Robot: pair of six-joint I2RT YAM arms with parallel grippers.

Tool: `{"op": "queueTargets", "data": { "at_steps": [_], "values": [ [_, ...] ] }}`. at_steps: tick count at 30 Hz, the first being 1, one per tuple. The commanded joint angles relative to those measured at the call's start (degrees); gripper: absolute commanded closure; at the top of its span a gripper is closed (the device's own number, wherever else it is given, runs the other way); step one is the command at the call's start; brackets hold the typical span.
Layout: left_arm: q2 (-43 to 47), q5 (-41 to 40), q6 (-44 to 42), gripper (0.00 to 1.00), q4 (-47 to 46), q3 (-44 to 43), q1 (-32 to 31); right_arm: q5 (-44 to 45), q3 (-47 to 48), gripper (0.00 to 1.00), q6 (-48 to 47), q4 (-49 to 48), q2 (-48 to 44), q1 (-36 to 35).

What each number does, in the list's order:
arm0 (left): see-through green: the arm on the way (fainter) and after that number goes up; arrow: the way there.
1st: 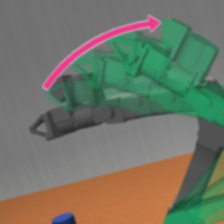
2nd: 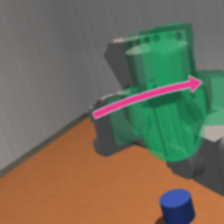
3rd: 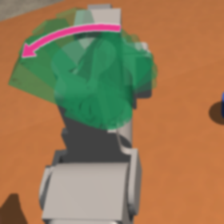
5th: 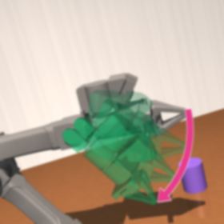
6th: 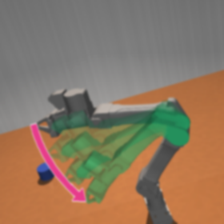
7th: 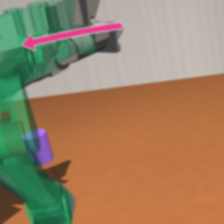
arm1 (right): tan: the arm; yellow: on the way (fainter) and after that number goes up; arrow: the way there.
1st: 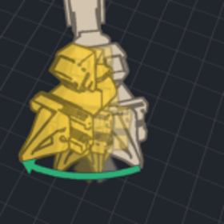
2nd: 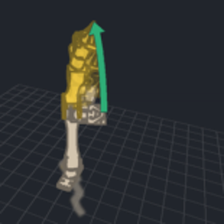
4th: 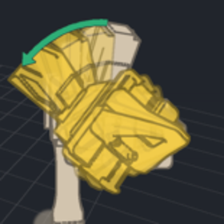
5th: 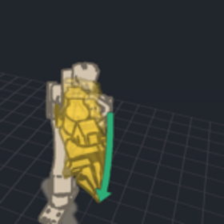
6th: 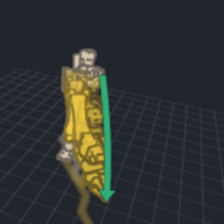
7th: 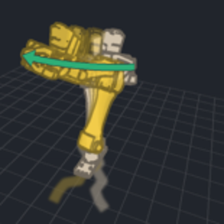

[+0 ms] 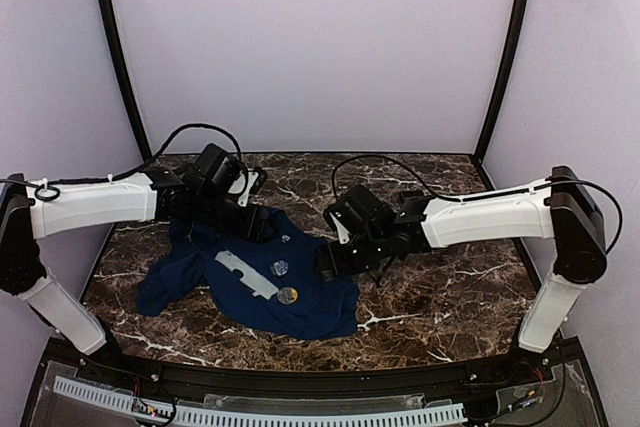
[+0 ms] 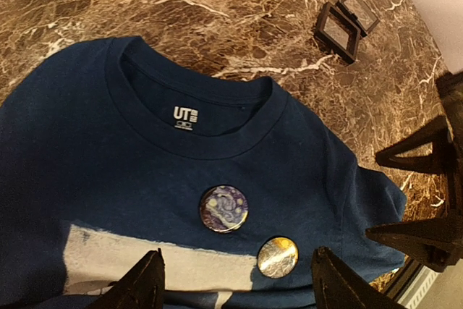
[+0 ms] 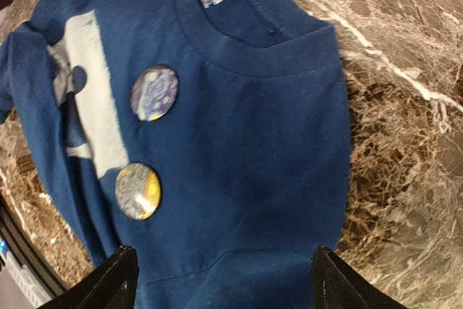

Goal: Remove the brooch from the garment

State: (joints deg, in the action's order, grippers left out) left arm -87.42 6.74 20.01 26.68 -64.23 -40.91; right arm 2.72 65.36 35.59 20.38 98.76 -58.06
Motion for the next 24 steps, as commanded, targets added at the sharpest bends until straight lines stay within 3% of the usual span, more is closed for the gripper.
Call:
{"op": "queueTargets", "data": {
  "at_steps": [1,8,24],
  "values": [
    [-1.05,-5.70,4.53,0.30,-8.05,2.00,-4.15,1.68,3.03,0.18,-2.41,-3.41,4.19,2.81],
    [-5.61,-10.78,6.68,0.36,-8.92,2.63,-7.18,2.60,6.44,0.36,-6.10,-3.64,10.10,7.25],
    [-12.08,-13.23,7.85,0.43,-8.73,1.66,-8.42,1.97,8.84,0.58,-6.82,-5.53,16.08,8.57]
  ]
}}
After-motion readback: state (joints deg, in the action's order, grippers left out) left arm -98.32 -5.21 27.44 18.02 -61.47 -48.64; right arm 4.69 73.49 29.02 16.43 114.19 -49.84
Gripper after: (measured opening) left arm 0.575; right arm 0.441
